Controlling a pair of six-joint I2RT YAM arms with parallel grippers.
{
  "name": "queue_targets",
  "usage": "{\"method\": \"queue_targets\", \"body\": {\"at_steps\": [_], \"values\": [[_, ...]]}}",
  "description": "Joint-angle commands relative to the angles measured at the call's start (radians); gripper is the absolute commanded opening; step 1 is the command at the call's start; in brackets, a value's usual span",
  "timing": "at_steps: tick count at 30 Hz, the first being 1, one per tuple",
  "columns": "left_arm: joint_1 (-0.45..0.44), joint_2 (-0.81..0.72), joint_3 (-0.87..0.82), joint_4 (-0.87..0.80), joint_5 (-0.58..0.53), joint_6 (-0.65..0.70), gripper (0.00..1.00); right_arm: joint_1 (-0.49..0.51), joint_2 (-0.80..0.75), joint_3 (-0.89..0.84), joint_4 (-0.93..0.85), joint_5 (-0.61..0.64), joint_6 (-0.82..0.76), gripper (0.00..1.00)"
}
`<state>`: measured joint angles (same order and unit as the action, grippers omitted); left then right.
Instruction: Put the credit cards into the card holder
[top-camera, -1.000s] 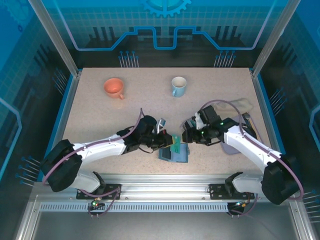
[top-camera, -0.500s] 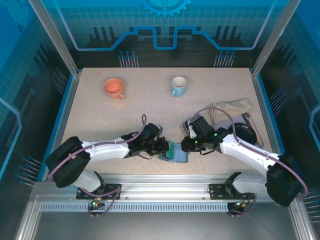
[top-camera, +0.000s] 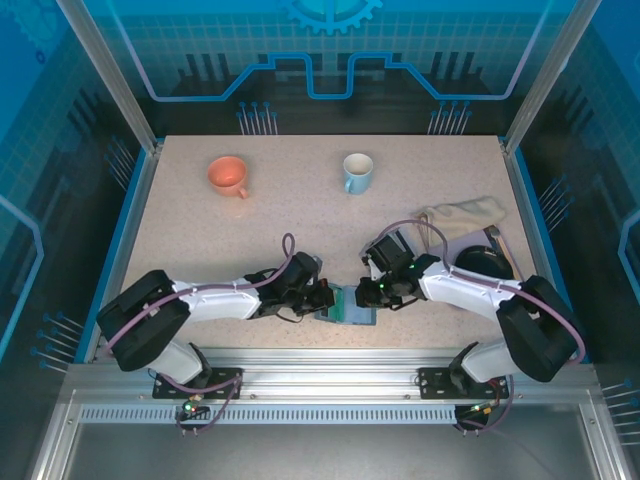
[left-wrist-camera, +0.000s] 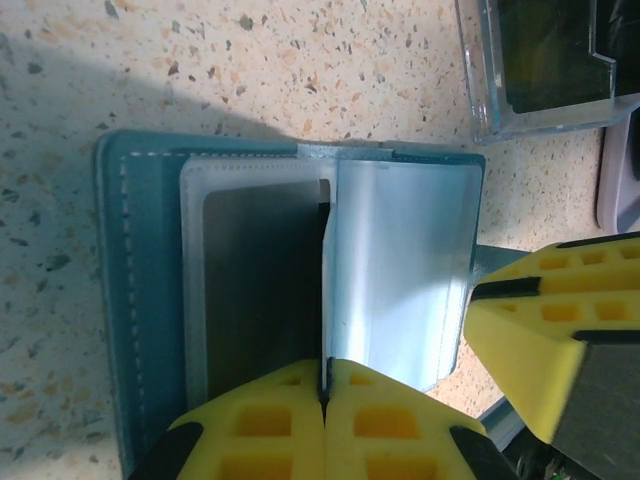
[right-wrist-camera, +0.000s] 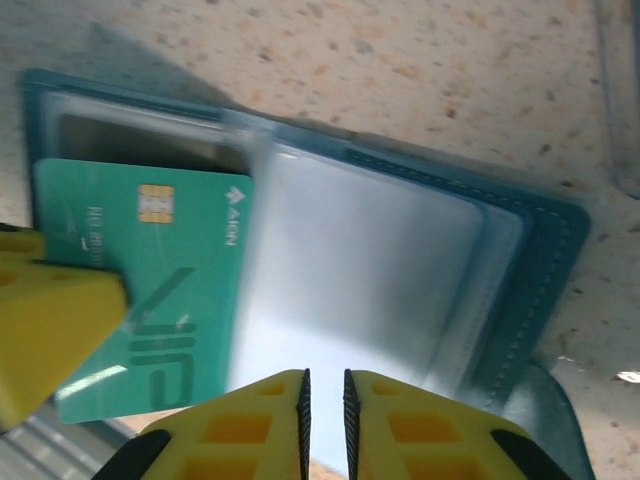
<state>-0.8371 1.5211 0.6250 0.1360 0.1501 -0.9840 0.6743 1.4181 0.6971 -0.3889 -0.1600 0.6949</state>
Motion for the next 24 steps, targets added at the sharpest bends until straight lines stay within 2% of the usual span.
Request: {"method": "queue_targets", "body": {"at_steps": [1,6,11,16,24], "values": [[-0.005,0.029,-0.024,0.076,0.017,0.021,0.01,0.014,0.032,-0.026,-0.002,0.062,0.017,0.18],[-0.006,0.017,-0.073,0.14,0.0,-0.018,0.0,0.014,0.075,-0.054,-0.012,0.127,0.026,0.18],[-0.005,-0.062,-0.121,0.143,-0.039,-0.035,0.01,0.014,0.09,-0.059,-0.029,0.16,0.017,0.17],[-0.006,-0.113,-0.128,0.164,-0.033,-0.028,0.02,0.015,0.084,-0.047,-0.054,0.183,0.009,0.17],[-0.005,-0.02,-0.113,0.298,0.035,-0.044,0.02,0.013,0.09,-0.045,-0.059,0.185,0.005,0.17]]}}
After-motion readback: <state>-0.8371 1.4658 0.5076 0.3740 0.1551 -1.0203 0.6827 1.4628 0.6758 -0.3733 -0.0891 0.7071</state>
